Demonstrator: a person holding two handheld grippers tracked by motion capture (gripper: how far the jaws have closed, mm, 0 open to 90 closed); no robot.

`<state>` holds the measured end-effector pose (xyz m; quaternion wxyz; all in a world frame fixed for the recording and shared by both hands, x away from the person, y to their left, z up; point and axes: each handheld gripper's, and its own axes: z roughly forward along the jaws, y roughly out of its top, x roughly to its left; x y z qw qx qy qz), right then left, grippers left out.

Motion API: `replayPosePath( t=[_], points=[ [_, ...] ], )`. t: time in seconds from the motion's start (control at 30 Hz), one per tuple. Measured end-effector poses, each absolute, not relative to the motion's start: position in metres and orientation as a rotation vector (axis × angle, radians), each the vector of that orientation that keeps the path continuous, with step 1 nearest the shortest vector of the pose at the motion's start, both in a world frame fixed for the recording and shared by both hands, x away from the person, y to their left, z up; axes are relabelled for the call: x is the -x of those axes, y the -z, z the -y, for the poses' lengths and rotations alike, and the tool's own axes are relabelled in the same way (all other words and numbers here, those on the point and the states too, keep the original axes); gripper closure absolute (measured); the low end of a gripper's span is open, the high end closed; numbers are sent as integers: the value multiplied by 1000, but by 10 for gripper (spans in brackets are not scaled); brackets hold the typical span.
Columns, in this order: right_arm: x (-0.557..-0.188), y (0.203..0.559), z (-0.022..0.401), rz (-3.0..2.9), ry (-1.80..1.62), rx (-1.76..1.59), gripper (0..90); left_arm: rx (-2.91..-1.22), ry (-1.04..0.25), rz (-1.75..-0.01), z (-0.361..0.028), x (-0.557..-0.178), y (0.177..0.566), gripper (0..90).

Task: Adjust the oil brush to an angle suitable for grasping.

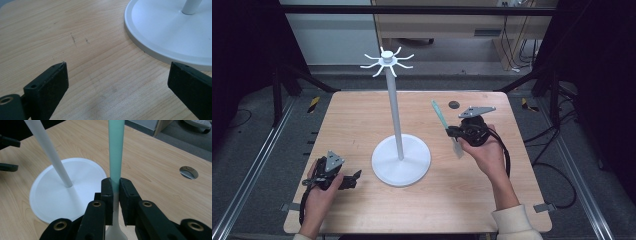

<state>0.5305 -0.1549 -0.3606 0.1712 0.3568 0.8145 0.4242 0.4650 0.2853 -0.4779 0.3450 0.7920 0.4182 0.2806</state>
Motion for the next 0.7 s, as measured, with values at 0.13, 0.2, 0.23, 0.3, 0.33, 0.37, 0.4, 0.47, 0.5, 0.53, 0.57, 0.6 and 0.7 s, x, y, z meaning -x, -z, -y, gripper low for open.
replayPosePath(
  t=[0.13, 0.2, 0.23, 0.3, 0.33, 0.37, 0.4, 0.47, 0.5, 0.53, 0.57, 0.6, 0.7],
  points=[
    [-524, 359, 163, -2279, -1235, -1031, 821, -2053, -730, -1090, -286, -465, 478, 29],
    [-522, 357, 166, -2262, -1256, -1035, 821, -2052, -729, -1089, -286, -465, 477, 29],
    [-519, 354, 168, -2247, -1271, -1036, 821, -2054, -729, -1087, -286, -465, 477, 29],
    [-516, 351, 168, -2236, -1284, -1033, 821, -2049, -727, -1086, -286, -465, 477, 29],
    [-516, 351, 168, -2236, -1284, -1033, 821, -2049, -727, -1086, -286, -465, 477, 29],
    [-515, 350, 168, -2233, -1292, -1032, 821, -2049, -727, -1085, -286, -465, 477, 29],
    [-514, 349, 167, -2231, -1294, -1033, 821, -2049, -725, -1084, -286, -465, 477, 29],
    [-511, 345, 164, -2213, -1312, -1018, 821, -2049, -725, -1084, -286, -465, 477, 29],
    [-511, 345, 164, -2213, -1312, -1018, 821, -2048, -726, -1084, -286, -465, 477, 29],
    [-511, 344, 163, -2204, -1322, -1013, 820, -2045, -726, -1085, -286, -466, 477, 29],
    [-509, 342, 162, -2192, -1336, -1011, 820, -2045, -726, -1084, -286, -466, 477, 29],
    [-509, 342, 162, -2192, -1336, -1011, 820, -2048, -725, -1084, -286, -466, 477, 29],
    [-508, 340, 161, -2178, -1357, -1003, 820, -2050, -722, -1086, -286, -466, 477, 29]
  ],
)
